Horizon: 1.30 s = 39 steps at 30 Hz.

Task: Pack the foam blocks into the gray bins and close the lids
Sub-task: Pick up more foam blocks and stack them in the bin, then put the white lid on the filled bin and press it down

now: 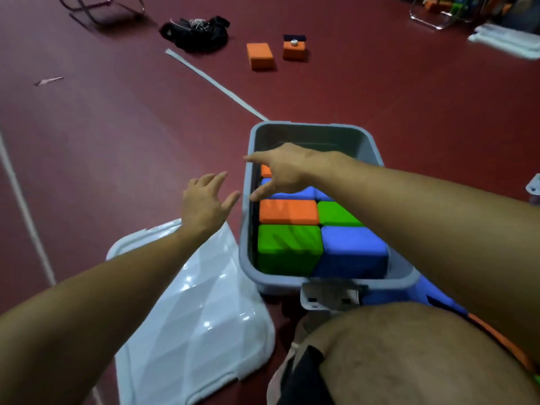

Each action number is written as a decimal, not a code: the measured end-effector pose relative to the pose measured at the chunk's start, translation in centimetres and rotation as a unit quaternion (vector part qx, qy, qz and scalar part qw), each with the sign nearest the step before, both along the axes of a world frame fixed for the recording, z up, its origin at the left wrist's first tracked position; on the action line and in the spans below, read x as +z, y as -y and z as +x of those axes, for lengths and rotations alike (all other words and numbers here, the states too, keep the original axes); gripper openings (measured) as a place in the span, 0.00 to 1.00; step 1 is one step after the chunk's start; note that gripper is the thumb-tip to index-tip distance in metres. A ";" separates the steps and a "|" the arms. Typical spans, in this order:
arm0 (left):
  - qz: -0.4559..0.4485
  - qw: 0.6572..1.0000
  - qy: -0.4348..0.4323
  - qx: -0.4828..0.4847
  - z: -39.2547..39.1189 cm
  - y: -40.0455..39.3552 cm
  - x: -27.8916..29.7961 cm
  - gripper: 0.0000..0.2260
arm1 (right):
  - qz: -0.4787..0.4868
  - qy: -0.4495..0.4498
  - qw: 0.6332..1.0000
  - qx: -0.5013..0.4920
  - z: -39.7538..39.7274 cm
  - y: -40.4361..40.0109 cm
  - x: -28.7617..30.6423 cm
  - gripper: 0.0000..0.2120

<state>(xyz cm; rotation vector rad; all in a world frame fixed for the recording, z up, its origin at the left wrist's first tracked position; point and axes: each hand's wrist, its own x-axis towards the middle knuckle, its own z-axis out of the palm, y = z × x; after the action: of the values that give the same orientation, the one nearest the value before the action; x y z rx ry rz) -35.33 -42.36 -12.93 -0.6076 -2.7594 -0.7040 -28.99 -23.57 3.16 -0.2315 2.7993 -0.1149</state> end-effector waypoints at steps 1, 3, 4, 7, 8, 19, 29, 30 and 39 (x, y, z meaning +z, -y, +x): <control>-0.002 1.000 0.014 0.019 0.7 1.6 -0.4 0.28 | -0.006 0.001 1.000 0.015 0.5 1.8 0.5 0.44; 0.009 0.997 0.053 0.061 2.2 4.6 -1.5 0.28 | -0.010 -0.011 0.999 0.052 1.5 5.3 0.1 0.43; 0.025 0.993 0.076 0.082 2.9 5.9 -2.2 0.28 | -0.008 -0.016 0.997 0.072 2.1 6.8 -0.4 0.42; 0.052 0.981 0.127 0.137 4.8 9.2 -4.7 0.30 | -0.018 -0.026 0.994 0.104 3.5 9.6 -2.2 0.39; 0.046 0.977 0.140 0.154 5.4 10.1 -5.6 0.31 | -0.024 -0.029 0.993 0.111 3.9 10.3 -2.7 0.39; -0.024 0.903 0.339 0.262 10.1 16.7 -14.8 0.42 | 0.014 0.010 0.984 0.176 5.5 13.4 -7.0 0.42; 0.048 0.811 0.456 0.364 12.0 21.2 -17.4 0.44 | 0.013 0.042 0.982 0.185 6.5 11.9 -8.7 0.44; 0.044 0.812 0.457 0.361 11.9 21.2 -17.4 0.43 | 0.013 0.045 0.982 0.181 6.4 11.7 -8.8 0.45; 0.079 0.789 0.479 0.378 11.0 21.9 -17.1 0.38 | 0.019 0.048 0.984 0.168 6.2 10.8 -9.1 0.47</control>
<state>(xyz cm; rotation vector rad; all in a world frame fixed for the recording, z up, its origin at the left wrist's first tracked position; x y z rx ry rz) -24.31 -64.27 -30.03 1.1947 -3.2340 -1.2081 -22.79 -34.34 -5.98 -0.6646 2.6211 0.0083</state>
